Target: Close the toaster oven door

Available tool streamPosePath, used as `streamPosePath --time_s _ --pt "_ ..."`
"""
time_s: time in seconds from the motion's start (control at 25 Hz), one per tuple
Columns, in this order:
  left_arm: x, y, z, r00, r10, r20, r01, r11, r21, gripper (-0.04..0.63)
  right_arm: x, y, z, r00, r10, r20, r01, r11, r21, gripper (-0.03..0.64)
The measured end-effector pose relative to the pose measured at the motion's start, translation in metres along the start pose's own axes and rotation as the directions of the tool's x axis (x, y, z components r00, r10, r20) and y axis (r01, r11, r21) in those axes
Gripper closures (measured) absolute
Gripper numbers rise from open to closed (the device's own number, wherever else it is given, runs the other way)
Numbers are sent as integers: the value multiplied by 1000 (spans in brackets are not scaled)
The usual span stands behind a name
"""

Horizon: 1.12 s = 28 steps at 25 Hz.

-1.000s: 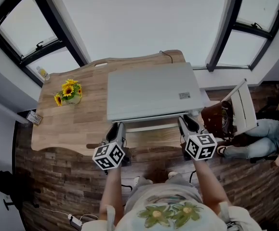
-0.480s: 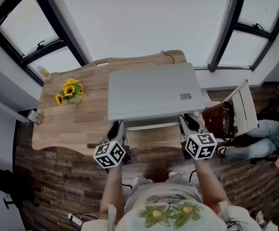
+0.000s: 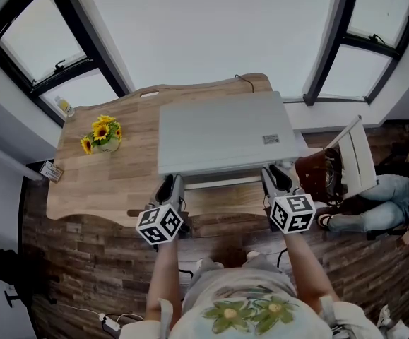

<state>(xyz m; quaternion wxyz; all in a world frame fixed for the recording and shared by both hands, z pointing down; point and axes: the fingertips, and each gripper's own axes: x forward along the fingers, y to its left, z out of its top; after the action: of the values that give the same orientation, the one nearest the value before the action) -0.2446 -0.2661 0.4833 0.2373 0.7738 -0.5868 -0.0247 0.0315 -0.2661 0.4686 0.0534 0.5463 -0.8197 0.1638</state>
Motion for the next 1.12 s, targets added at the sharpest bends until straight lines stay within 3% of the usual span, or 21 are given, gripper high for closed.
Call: streamPosePath --time_s 0.12,0.36,0.56,0.68,0.88,0.96,1.12 --pt "-5 -4 6 1000 2 26 -3 999 39 482 -10 2 2 1000 -3 20 3 1000 2 499" --pt "-26 -9 7 998 0 58 -2 999 47 482 -29 10 -8 1000 -3 18 3 1000 13 485" --pt "-45 -24 -4 999 -20 40 16 996 87 482 -43 21 -17 1000 11 9 -11 1000 6 523" --pt "-56 -35 -12 999 -30 24 27 992 124 487 -52 27 -22 1000 14 6 -14 1000 -2 583" --pt "-72 -46 -25 999 -30 13 27 986 167 547 -67 35 -31 999 34 -6 -34 999 9 615" --pt "-77 -48 -29 999 -34 7 33 986 164 588 -72 38 -36 999 43 -20 -43 999 11 617" --pt "-86 -55 -38 997 -71 -19 73 990 123 591 -78 48 -44 997 64 -53 -64 998 -8 617"
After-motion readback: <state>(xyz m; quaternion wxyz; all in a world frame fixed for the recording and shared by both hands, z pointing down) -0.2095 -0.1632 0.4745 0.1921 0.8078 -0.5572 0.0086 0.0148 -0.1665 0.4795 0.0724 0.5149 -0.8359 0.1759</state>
